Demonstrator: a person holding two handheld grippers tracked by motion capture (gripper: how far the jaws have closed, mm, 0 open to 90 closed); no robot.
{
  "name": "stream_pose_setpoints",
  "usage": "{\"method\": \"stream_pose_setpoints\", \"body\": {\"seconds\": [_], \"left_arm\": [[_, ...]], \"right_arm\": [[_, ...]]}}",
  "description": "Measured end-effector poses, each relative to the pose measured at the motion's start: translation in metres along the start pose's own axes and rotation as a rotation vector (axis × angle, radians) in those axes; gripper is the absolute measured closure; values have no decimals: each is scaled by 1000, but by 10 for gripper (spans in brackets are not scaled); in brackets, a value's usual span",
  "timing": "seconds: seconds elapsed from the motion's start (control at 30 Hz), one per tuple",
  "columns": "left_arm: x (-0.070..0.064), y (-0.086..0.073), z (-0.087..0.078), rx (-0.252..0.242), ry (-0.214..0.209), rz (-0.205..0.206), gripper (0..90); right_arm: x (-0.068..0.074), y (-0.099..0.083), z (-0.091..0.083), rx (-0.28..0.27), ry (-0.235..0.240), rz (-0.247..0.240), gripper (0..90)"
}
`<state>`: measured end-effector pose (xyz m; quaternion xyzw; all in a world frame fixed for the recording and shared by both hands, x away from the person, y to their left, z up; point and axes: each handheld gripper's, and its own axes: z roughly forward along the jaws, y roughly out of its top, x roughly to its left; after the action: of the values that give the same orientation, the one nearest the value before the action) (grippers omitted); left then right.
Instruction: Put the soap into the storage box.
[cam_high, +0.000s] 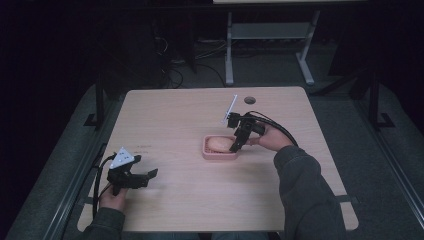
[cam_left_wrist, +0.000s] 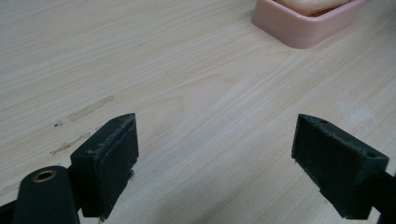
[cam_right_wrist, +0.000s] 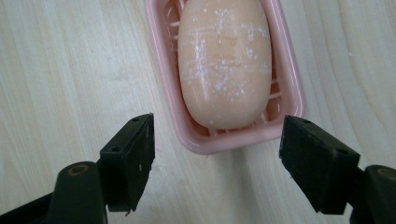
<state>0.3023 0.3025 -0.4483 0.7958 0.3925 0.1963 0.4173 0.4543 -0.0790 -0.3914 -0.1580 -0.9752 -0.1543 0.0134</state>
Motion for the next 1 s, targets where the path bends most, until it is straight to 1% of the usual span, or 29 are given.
{"method": "stream_pose_setpoints", "body": {"seconds": [0.1,0.27,0.33,0.57,0.67,0.8,1.0], "left_arm": [[0,0,1,-4,-1,-6,143],[-1,0,1,-2,-1,-2,143],[0,0,1,-2,-1,0,143],[-1,0,1,0,0,-2,143],[-1,0,1,1,-1,-1,143],[-1,0,1,1,-1,0,143],[-1,0,1,1,-1,0,143]], "right_arm": [[0,-4,0,2,3,7,265],[0,-10,-1,-7,3,18,262],[0,-12,-2,-2,3,26,259],[2,-18,-9,-8,-13,28,258],[2,-20,-11,-6,-11,34,257],[3,-23,-13,-7,-15,33,257],[4,-31,-13,-14,-14,48,258]]}}
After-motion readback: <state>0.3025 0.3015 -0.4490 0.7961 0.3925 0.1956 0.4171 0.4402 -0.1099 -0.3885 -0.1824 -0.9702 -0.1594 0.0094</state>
